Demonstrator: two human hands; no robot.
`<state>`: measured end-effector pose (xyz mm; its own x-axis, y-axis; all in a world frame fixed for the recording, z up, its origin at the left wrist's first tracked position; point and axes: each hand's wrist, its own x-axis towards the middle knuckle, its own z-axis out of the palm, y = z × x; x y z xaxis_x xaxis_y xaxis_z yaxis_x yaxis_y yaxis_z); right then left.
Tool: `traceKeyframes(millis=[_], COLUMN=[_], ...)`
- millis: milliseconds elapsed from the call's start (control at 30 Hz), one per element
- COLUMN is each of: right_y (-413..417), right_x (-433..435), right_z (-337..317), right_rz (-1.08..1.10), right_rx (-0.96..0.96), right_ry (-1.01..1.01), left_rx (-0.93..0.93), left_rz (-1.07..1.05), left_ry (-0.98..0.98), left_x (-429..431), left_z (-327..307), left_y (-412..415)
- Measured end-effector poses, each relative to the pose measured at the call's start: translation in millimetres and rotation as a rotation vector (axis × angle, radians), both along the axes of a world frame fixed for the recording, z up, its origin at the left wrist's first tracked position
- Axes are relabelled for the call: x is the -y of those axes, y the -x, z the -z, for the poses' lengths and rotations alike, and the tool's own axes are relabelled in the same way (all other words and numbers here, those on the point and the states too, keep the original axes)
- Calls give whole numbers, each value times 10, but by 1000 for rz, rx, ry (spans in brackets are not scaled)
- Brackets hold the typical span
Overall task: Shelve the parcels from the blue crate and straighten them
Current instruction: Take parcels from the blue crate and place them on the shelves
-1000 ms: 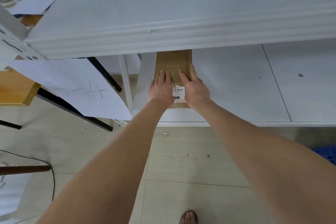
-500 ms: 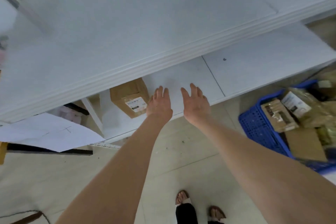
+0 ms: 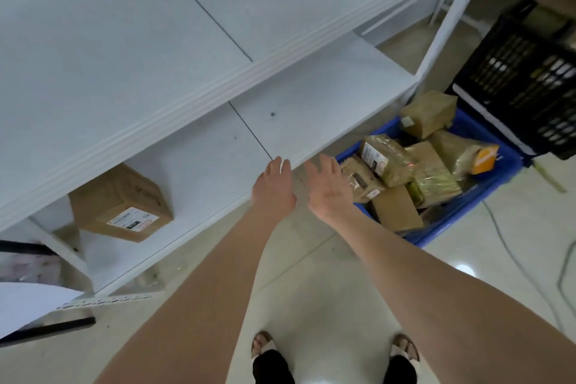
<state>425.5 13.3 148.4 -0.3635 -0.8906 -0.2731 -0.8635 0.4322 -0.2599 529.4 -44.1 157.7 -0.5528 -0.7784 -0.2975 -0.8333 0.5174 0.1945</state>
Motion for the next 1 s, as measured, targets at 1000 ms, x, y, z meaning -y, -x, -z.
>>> traceKeyframes(millis=[1000], right_y=[3846], right_x=[-355], right_z=[765], right_rz=[14], right_rx=[95], right_ry=[-231], left_rx=[11], left_rz=[-73], left_ry=[-182], left_x=[-379], left_z=[1053], left_y=[3782])
